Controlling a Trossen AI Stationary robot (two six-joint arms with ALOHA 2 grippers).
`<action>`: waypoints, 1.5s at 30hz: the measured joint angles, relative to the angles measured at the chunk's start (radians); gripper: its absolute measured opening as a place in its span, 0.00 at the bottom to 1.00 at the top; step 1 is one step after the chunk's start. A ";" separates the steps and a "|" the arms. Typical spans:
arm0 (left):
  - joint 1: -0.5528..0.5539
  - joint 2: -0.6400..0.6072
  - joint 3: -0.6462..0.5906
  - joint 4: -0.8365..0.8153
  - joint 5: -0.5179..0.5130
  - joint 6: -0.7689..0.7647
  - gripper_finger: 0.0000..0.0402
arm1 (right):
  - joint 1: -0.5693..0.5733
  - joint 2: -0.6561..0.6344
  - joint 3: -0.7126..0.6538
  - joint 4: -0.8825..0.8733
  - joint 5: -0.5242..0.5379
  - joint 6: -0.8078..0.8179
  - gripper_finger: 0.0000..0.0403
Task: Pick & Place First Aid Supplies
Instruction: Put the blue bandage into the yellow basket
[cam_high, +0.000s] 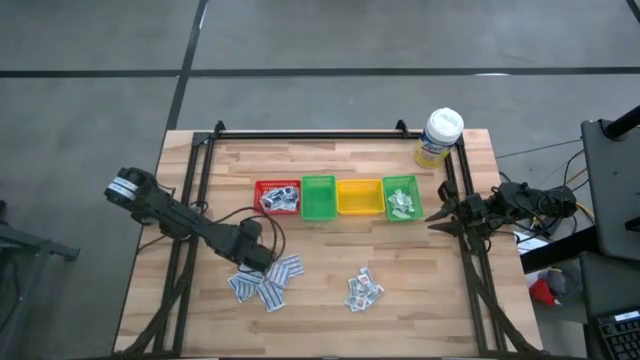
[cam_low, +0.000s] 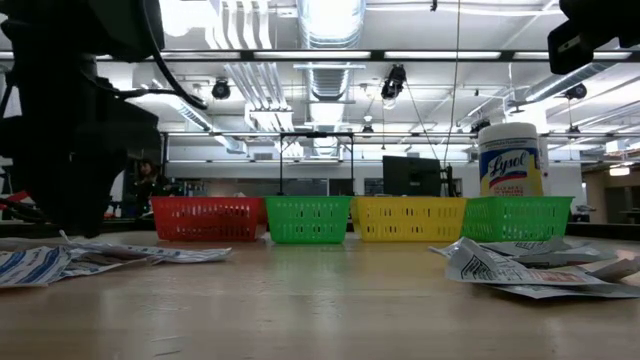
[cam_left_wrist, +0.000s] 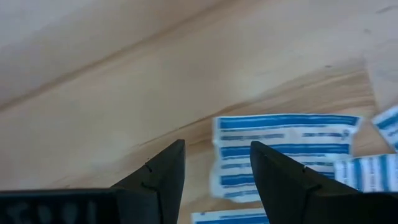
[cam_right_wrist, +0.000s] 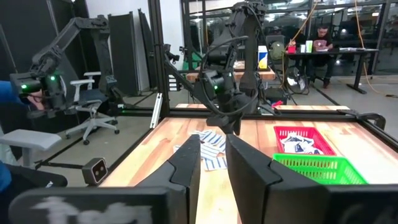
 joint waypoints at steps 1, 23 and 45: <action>0.001 0.000 -0.006 0.022 0.000 0.005 0.45 | 0.000 0.000 0.000 0.000 0.000 0.000 0.19; 0.003 -0.003 -0.089 0.127 0.006 0.006 0.32 | 0.000 0.000 -0.006 -0.003 0.001 -0.002 0.18; 0.004 -0.019 -0.094 0.071 -0.067 0.028 0.01 | 0.000 0.000 -0.011 -0.001 0.008 -0.003 0.22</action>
